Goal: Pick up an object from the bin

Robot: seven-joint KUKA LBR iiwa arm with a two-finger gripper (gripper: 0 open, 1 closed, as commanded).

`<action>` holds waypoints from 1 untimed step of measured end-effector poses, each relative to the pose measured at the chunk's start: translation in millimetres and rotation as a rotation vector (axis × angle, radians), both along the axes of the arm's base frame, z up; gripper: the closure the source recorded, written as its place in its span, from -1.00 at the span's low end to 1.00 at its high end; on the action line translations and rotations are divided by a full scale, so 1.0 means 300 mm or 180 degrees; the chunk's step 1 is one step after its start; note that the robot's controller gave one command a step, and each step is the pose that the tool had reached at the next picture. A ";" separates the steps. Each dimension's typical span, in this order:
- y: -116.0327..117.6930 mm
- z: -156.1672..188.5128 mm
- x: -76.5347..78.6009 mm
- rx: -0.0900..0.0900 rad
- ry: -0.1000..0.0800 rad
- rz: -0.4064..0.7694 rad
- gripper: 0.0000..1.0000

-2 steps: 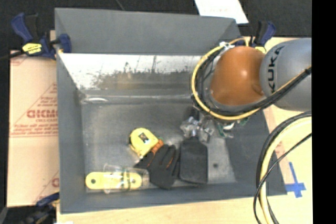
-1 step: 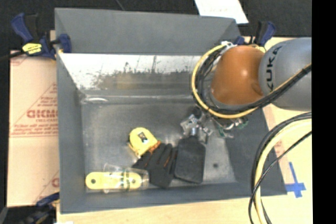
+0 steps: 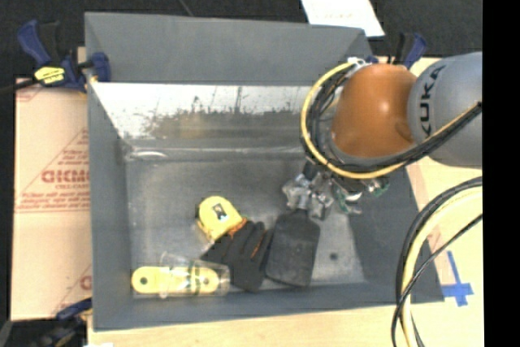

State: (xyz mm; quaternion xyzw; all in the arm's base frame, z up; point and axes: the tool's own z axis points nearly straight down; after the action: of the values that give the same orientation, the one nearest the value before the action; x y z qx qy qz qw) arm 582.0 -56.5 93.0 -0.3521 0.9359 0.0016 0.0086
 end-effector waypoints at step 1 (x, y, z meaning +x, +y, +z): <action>-0.001 0.104 0.004 -0.0002 -0.0013 0.0109 1.00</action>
Offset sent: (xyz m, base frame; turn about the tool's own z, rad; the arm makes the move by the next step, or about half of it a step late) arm 0.0010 -0.0001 0.0533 -0.0338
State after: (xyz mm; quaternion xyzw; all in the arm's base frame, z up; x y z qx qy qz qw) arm 583.1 -56.8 124.3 -0.3680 0.9298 0.0007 0.0104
